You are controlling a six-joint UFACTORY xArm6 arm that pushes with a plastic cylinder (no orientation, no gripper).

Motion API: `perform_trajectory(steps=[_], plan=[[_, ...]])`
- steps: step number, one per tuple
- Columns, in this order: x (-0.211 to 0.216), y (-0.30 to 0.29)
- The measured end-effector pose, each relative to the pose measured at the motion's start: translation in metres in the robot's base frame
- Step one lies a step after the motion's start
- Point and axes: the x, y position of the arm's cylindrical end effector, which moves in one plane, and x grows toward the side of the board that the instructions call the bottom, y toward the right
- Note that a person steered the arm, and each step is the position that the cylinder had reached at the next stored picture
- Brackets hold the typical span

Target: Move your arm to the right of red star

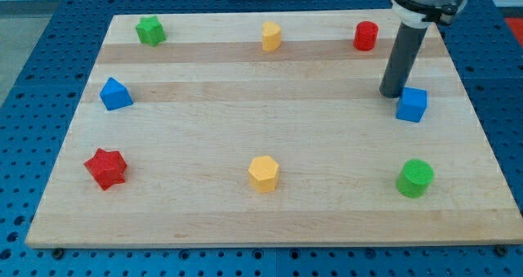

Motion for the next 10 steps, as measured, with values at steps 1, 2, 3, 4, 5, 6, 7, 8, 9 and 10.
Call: perform_trajectory(steps=[1, 2, 3, 4, 5, 6, 7, 8, 9, 10], plan=[[0.0, 0.001], [0.002, 0.004], [0.002, 0.005], [0.005, 0.005], [-0.006, 0.005], [-0.011, 0.013], [-0.009, 0.105], [0.006, 0.064], [0.032, 0.059], [0.035, 0.066]])
